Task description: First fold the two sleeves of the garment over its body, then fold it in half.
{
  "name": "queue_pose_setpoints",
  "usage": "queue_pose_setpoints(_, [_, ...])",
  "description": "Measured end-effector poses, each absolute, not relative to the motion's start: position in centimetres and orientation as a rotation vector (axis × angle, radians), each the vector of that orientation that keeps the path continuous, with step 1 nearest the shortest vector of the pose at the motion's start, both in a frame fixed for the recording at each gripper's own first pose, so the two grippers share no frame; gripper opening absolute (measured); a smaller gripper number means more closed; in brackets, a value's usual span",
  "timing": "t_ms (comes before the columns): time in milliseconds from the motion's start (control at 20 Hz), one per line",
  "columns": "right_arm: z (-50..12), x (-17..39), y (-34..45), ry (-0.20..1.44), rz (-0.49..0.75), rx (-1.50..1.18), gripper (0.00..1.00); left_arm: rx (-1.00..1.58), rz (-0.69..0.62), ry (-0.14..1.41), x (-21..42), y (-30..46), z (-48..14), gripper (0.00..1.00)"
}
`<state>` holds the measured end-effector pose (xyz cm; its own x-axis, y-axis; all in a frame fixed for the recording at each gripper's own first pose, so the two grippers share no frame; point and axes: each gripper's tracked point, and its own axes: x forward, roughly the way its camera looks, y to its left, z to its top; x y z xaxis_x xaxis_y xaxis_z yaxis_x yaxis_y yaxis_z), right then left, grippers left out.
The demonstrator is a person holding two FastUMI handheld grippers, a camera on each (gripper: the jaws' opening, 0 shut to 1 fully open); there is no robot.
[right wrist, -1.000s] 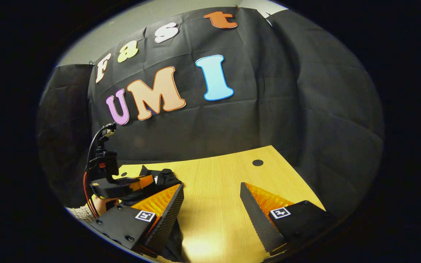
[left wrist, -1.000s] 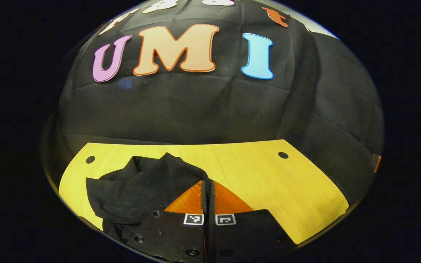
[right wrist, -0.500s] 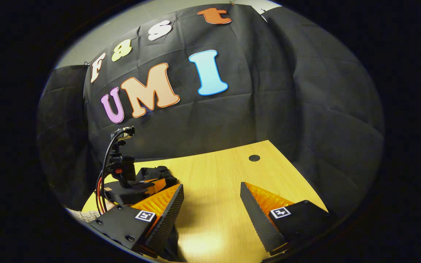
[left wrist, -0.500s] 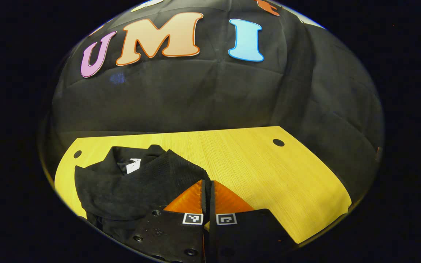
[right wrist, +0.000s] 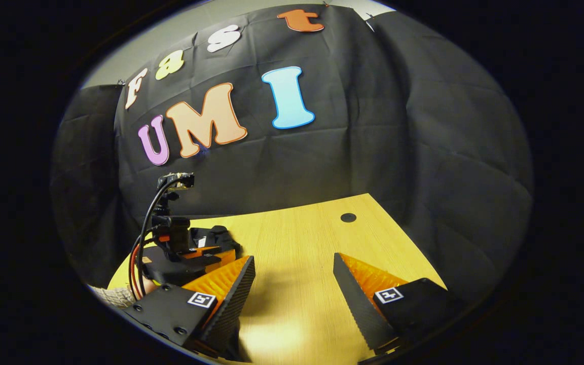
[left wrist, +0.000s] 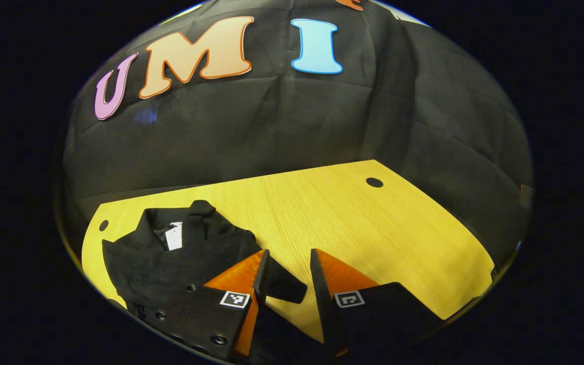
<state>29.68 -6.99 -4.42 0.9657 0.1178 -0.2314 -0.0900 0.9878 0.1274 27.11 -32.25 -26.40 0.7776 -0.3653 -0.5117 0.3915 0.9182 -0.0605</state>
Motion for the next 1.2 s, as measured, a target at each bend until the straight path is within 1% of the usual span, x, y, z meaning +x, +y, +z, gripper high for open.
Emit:
queue_pose_setpoints(50, [-4.5,29.7,-6.9,0.239,0.107,0.115,0.98,0.052,-0.413,0.539,27.0,-32.3,-26.4,0.49])
queue_pose_setpoints(100, [-4.5,29.5,-6.9,0.239,0.109,0.112,0.98,0.059,-0.412,0.535,26.8,-32.2,-26.1,0.60])
queue_pose_setpoints(150, [-4.6,29.4,-6.9,0.240,0.111,0.108,0.98,0.068,-0.408,0.527,26.5,-31.9,-26.0,0.66])
queue_pose_setpoints(200, [-4.7,29.4,-6.9,0.240,0.112,0.105,0.98,0.077,-0.402,0.517,26.3,-31.5,-25.7,0.75])
queue_pose_setpoints(400, [-4.7,28.5,-6.1,0.238,0.132,0.104,0.98,0.116,-0.383,0.460,25.4,-29.6,-24.1,0.83])
queue_pose_setpoints(500, [-4.9,27.9,-5.4,0.238,0.146,0.091,0.98,0.131,-0.365,0.432,24.6,-28.2,-23.0,0.86])
queue_pose_setpoints(750, [-5.2,25.8,-2.6,0.220,0.187,0.069,0.98,0.121,-0.289,0.346,21.2,-23.0,-19.3,0.86])
queue_pose_setpoints(800, [-5.5,25.2,-1.8,0.216,0.196,0.063,0.93,0.122,-0.269,0.330,20.2,-21.6,-18.7,0.86])
queue_pose_setpoints(850, [-5.9,24.8,-1.0,0.215,0.205,0.055,0.93,0.129,-0.241,0.312,19.3,-20.0,-18.3,0.86])
queue_pose_setpoints(900, [-6.4,24.2,-0.1,0.215,0.213,0.045,0.98,0.138,-0.215,0.294,18.4,-18.3,-17.9,0.86])
queue_pose_setpoints(1050, [-8.2,22.2,2.7,0.226,0.231,0.014,0.98,0.160,-0.156,0.278,15.0,-13.9,-17.8,0.86])
queue_pose_setpoints(1200, [-10.6,20.1,5.8,0.246,0.265,-0.021,0.98,0.171,-0.123,0.308,10.9,-10.2,-19.1,0.86])
